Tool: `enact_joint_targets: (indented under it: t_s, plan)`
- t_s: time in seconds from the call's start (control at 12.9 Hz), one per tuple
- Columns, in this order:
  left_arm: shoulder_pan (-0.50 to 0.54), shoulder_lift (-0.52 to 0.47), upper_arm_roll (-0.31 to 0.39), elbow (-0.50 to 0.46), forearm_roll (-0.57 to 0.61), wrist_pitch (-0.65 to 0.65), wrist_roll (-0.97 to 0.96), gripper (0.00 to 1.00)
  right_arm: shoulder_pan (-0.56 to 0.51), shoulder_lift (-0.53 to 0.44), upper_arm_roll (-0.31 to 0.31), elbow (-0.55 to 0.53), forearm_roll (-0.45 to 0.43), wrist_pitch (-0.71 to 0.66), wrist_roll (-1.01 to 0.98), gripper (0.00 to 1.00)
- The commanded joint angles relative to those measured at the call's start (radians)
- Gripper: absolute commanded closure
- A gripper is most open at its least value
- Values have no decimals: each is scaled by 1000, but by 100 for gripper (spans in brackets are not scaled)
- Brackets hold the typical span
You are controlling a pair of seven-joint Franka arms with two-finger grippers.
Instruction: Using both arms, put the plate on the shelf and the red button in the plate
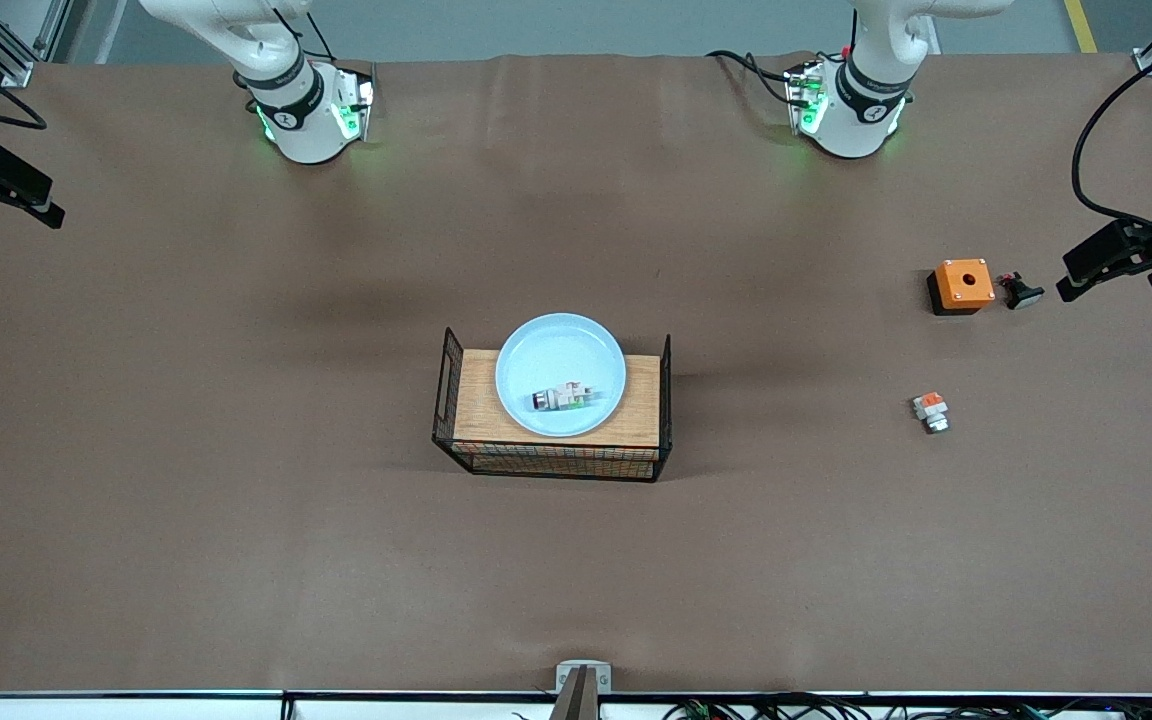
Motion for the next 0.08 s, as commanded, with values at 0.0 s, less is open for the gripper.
enact_joint_targets:
  t_s: [0.0]
  plan:
    - [0, 0, -5, 14, 15, 0, 2, 0, 3, -23, -2, -23, -15, 15, 1, 0]
